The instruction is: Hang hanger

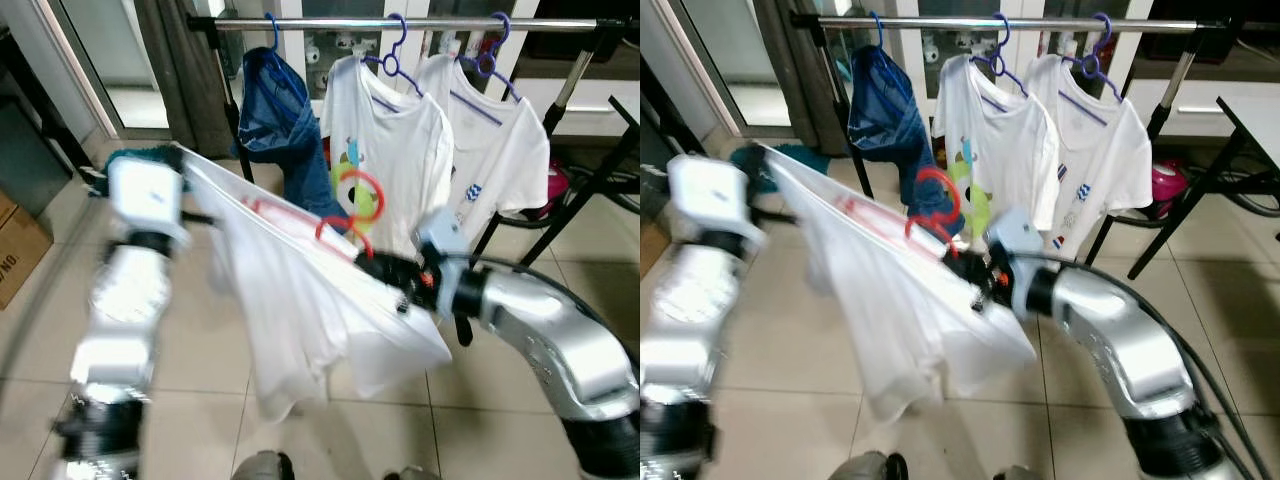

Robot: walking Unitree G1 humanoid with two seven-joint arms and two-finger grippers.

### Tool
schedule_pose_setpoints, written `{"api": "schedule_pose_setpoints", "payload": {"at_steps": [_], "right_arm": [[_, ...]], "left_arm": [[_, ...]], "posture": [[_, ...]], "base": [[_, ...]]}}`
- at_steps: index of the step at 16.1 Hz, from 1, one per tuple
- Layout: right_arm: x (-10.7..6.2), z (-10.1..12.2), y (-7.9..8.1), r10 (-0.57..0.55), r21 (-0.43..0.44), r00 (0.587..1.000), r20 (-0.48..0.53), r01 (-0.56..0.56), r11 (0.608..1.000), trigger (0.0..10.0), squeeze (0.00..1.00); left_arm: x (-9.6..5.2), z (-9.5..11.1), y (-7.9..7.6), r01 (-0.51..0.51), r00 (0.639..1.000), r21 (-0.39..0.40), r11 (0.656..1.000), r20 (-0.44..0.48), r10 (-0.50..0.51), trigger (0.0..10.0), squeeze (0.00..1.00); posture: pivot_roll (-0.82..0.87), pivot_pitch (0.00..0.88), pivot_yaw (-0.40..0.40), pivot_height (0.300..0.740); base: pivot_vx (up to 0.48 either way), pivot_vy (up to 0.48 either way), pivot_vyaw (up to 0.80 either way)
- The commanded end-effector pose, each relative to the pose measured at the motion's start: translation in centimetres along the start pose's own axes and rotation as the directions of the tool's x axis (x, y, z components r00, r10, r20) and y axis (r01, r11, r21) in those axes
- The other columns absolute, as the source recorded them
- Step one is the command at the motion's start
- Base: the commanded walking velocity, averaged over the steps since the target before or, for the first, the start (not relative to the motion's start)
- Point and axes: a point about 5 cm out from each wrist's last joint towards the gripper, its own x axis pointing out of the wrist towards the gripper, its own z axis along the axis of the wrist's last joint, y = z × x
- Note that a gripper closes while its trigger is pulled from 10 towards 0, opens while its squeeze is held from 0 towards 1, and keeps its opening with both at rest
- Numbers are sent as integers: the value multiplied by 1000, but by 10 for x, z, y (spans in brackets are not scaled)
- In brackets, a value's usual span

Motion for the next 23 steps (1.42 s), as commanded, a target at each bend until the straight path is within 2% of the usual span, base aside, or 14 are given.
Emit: {"api": "schedule_pose_setpoints", "payload": {"at_steps": [1,4,6,8,9,12,13,14,15,16,17,18,19,23], "right_arm": [[-7,7,8,77,-19,996,44,-76,997,0,0],[-20,19,19,199,30,967,158,-206,978,0,0],[-22,22,19,184,52,961,209,-199,979,0,0],[-17,28,13,65,133,954,294,-109,985,0,0],[-9,29,1,-83,186,948,306,26,982,0,0],[11,22,-27,-444,367,851,280,332,869,0,0],[13,21,-31,-493,394,826,275,371,841,0,0],[10,14,-46,-645,494,723,246,479,726,0,0],[7,11,-49,-676,501,699,236,508,700,0,0],[2,0,-53,-732,461,665,148,609,646,4824,0],[1,-7,-51,-723,415,681,114,629,658,10000,0],[-2,-10,-44,-705,374,698,123,626,685,10000,0],[-8,-19,-36,-715,325,694,82,660,678,10000,0],[-27,-29,-12,-730,272,681,60,692,668,10000,0]], "left_arm": [[8,-6,25,-36,997,39,999,-66,38,0,0],[17,-40,60,-31,963,118,992,-263,62,0,0],[16,-53,58,9,947,88,996,-320,19,0,0],[14,-56,25,144,939,-52,988,-308,-153,0,0],[11,-45,-5,259,927,-155,953,-237,-291,0,0],[-26,-14,-94,611,759,-276,742,-64,-648,0,0],[-31,-10,-102,630,743,-284,723,-53,-668,0,0],[-37,-4,-109,601,767,-316,735,-32,-641,0,0],[-38,-4,-107,573,787,-330,750,-33,-616,0,0],[-44,-4,-96,498,830,-370,784,-58,-554,0,0],[-48,-6,-88,441,858,-393,807,-80,-508,0,0],[-54,-9,-77,362,890,-418,833,-112,-443,0,0],[-63,-12,-67,306,909,-410,859,-142,-391,10000,0],[-82,-6,-55,239,921,-385,892,-202,-334,10000,0]], "posture": [[-73,66,93,740],[-76,66,100,740],[-80,63,114,740],[-83,62,122,740],[-83,61,124,740],[-76,60,125,740],[-76,60,125,740],[-63,57,121,740],[-63,57,121,740],[-55,57,118,740],[-52,63,111,740],[-52,78,97,740],[-65,91,83,740],[-51,117,23,740]], "base": [[0,0,0],[0,0,0],[0,0,0],[0,0,0],[0,0,0],[0,0,0],[0,0,0],[0,0,0],[0,0,0],[0,0,0],[0,0,0],[0,0,0],[0,0,-800],[0,0,-800]]}}
